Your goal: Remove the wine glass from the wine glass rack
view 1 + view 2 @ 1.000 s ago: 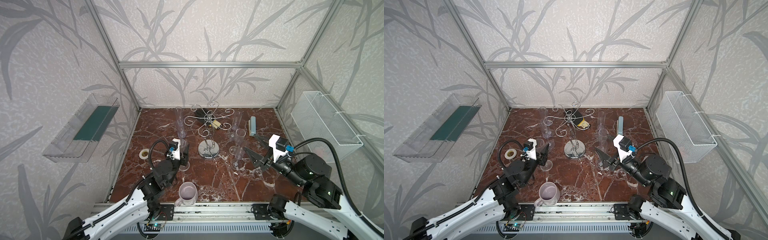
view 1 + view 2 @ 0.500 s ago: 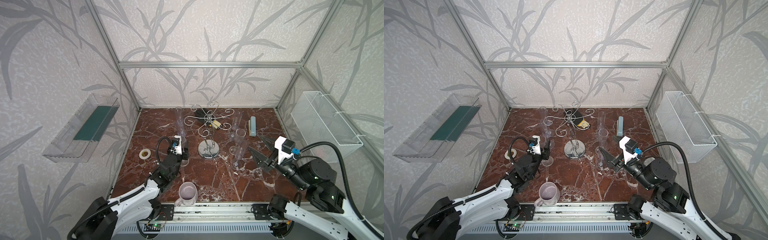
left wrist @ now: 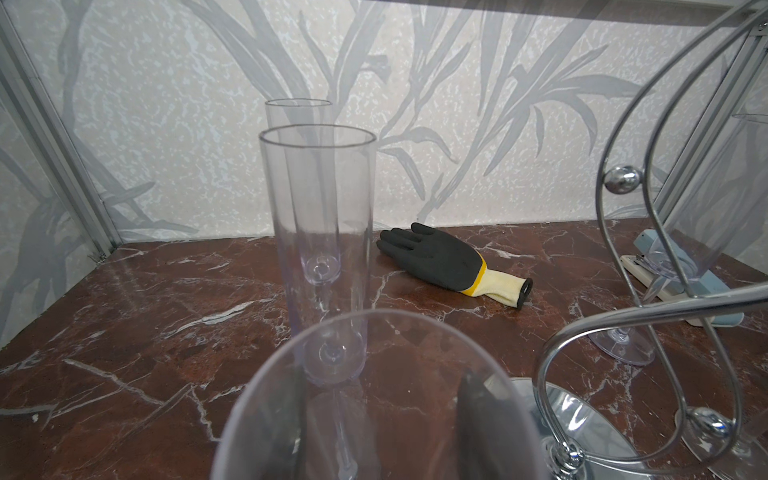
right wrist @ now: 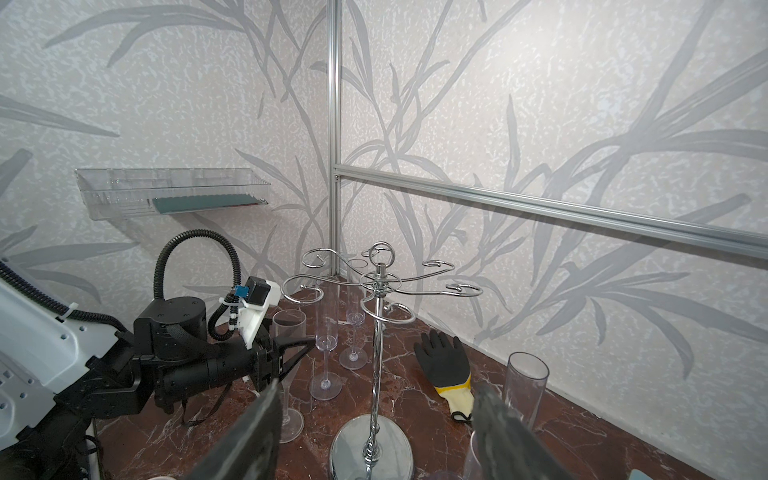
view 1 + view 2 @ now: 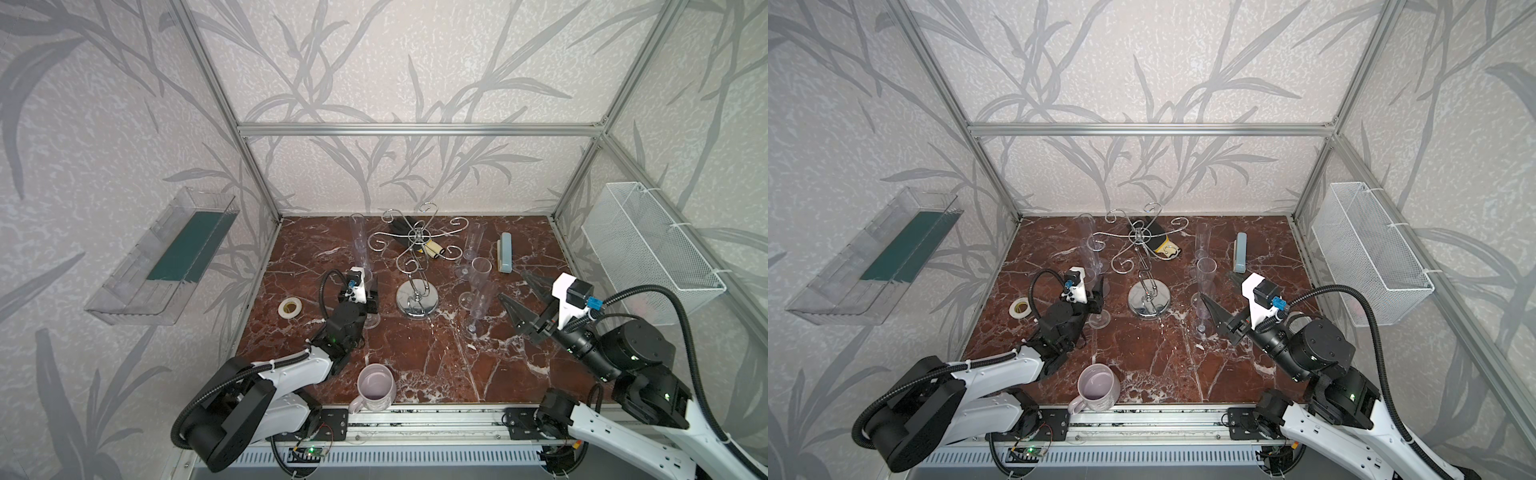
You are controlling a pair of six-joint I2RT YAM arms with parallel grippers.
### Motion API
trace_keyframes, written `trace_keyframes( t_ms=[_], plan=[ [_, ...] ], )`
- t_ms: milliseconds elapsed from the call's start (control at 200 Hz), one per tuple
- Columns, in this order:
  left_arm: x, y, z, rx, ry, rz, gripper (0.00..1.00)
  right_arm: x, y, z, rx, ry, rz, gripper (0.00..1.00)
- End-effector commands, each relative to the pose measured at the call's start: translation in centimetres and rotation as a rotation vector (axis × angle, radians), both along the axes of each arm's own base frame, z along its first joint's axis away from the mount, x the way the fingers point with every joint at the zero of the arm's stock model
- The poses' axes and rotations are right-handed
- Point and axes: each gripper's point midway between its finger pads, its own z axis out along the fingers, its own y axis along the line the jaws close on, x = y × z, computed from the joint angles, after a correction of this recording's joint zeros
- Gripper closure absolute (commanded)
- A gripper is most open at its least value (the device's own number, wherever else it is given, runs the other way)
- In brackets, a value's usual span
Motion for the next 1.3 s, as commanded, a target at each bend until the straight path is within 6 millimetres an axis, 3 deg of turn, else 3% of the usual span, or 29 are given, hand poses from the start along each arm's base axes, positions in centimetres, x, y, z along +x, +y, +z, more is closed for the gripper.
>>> trace_keyframes(
  t_ms=[0,700,925,1294],
  plan=[
    [0.7,-0.3,2.7,-0.056,-0.088,0.0,0.66,-0.1,-0.6,0.2,0.015,-0.002,-0.015,0.29],
    [2.0,-0.5,1.0,0.019,-0.078,0.009,0.65,-0.2,-1.0,-0.1,0.019,-0.002,-0.03,0.29],
    [1.8,-0.3,0.5,0.032,-0.062,0.011,0.56,-0.3,-1.4,-0.2,0.028,-0.006,-0.037,0.29],
    [1.0,-0.1,0.5,0.053,-0.022,-0.008,0.32,-0.5,-1.8,-0.2,0.034,-0.016,-0.044,0.29]
  ],
)
